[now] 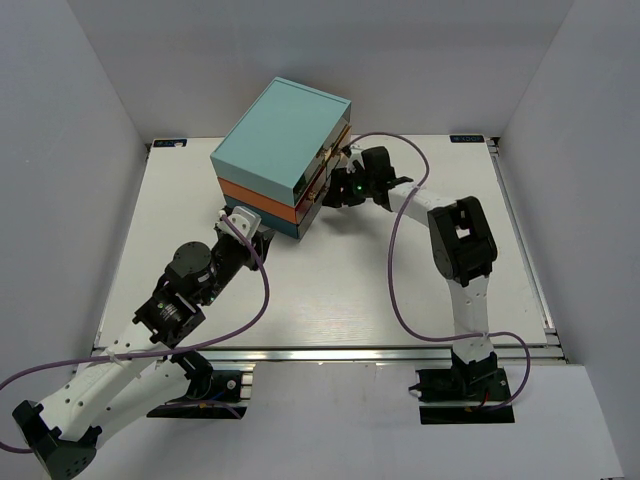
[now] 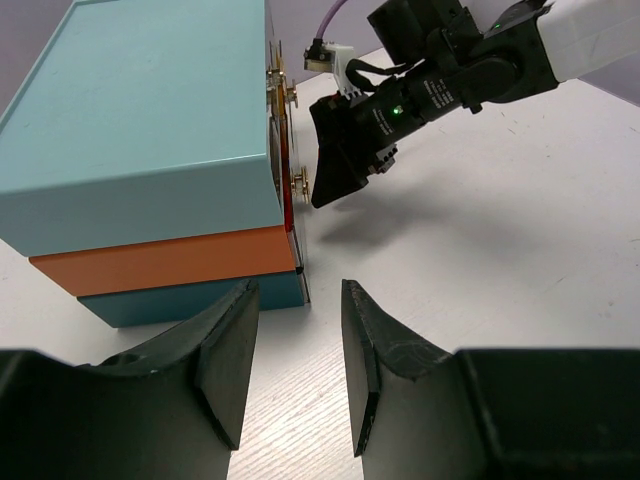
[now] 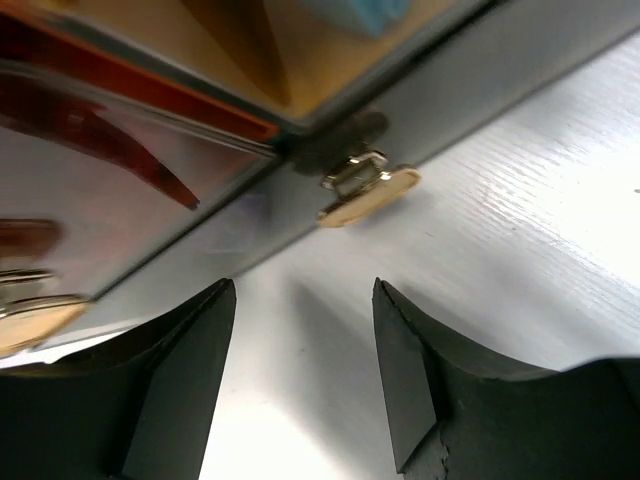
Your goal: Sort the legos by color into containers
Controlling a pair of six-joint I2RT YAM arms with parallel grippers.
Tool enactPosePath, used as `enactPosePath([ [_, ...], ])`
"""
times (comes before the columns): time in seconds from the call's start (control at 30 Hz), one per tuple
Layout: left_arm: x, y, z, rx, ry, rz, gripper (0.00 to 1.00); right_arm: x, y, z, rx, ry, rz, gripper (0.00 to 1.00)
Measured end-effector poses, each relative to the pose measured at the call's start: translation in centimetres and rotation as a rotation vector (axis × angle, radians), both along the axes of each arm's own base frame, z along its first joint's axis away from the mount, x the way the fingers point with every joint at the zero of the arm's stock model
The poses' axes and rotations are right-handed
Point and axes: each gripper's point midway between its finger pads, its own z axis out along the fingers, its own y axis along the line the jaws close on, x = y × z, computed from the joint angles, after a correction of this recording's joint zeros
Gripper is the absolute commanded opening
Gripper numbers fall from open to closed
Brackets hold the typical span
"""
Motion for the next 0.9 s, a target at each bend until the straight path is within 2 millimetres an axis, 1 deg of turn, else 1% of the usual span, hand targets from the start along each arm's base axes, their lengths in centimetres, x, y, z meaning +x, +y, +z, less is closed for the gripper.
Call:
enactPosePath([
  [0.2,0.0,0.1,0.1,0.0,-0.004,0.0,0.49,0.0,0.7,3.0,0.07,-0.033,0.008,0.63],
  [0.3,-0.1,0.1,0.1,-0.001,-0.005,0.0,0.49,0.0,1.0,3.9,0.095,-0.037,0.008,0.63],
  [0.73,-0.1,0.1,0.1,-0.001,-0.005,0.0,0.49,-0.6,1.5,4.6,0.145,-0.012,0.041,0.62],
  [0.8,-0.1,0.1,0.2,-0.001,-0.006,0.0,0.49,-0.6,1.4,4.7,0.15,-0.013,0.045,0.63],
  [0.9,-0.1,0.1,0.1,0.0,-0.005,0.0,0.49,-0.2,1.5,5.0,0.151,-0.02,0.047,0.68],
])
